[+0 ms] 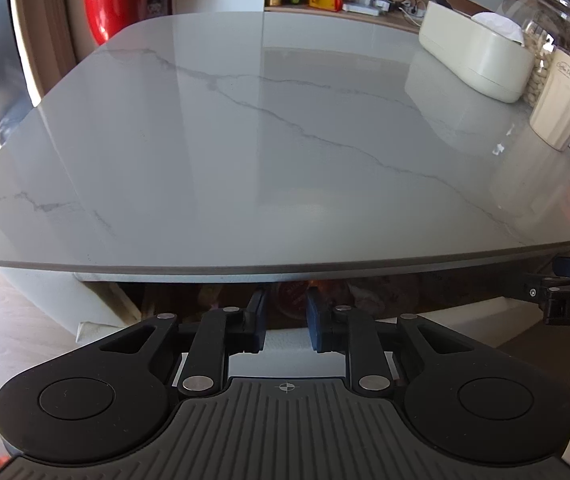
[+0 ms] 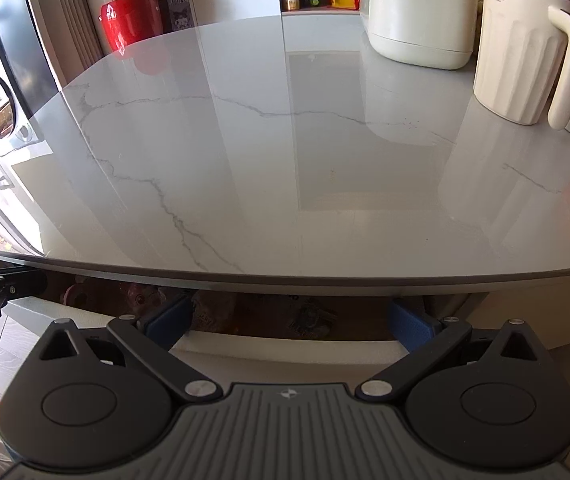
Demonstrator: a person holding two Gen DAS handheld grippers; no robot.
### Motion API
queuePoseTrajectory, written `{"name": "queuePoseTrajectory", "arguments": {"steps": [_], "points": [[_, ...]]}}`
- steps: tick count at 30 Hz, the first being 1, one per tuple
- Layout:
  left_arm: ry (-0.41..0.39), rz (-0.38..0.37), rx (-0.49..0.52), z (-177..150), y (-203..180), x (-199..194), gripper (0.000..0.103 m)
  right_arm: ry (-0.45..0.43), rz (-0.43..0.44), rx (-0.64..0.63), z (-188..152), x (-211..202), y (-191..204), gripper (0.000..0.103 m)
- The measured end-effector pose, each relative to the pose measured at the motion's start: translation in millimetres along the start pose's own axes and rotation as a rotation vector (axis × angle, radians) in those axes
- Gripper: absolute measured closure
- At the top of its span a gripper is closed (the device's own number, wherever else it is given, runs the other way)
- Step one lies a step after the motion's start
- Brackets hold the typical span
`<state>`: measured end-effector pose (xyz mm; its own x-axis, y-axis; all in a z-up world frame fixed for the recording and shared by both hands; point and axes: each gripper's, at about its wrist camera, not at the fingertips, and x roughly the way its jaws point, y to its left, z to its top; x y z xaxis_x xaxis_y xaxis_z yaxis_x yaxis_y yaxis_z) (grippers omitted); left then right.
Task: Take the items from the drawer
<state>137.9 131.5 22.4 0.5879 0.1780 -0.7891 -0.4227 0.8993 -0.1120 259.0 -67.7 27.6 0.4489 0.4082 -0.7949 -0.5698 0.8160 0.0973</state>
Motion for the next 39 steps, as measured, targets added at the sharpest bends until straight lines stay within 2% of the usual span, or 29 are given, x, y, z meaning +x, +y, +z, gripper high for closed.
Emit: {"name": "queuePoseTrajectory", "arguments": {"steps": [7,12,19,24,25,26,28,31,35,39], "points": [[0.033,-0.014,0.015,-18.2,2.8,-15.6,0.079,0.036,0.036,0.005,-11.9,-10.0,-2.5,0.000],[0.055,-0.022,0.019,-39.6,-0.6,-33.0,0.079,0.047,0.058,0.008,-35.3,-25.3,-2.0,0.000],[0.084,-0.030,0.051,-81.5,-5.7,-67.5,0.080,0.127,0.121,0.025,-70.0,-51.2,-6.6,0.000],[0.125,-0.037,0.096,-98.3,-8.7,-82.2,0.080,0.184,0.131,0.038,-99.4,-69.6,-2.9,0.000],[0.110,-0.035,0.096,-100.7,-8.7,-83.7,0.079,0.199,0.133,0.042,-103.9,-70.2,-2.0,0.000],[0.091,-0.032,0.101,-102.1,-9.1,-84.5,0.079,0.211,0.122,0.037,-107.0,-71.4,0.1,0.000],[0.091,-0.023,0.077,-99.9,-9.8,-82.6,0.080,0.153,0.115,0.027,-112.0,-76.1,1.9,0.000],[0.079,-0.013,0.087,-100.7,-12.3,-84.1,0.080,0.168,0.113,0.035,-104.5,-70.3,0.5,0.000],[0.097,-0.075,0.088,-87.4,1.5,-86.0,0.080,0.172,0.114,0.038,-99.0,-65.6,-4.2,0.000],[0.036,0.058,0.122,-64.1,29.7,-88.3,0.080,0.164,0.115,0.037,-97.5,-63.6,-4.6,0.000]]}}
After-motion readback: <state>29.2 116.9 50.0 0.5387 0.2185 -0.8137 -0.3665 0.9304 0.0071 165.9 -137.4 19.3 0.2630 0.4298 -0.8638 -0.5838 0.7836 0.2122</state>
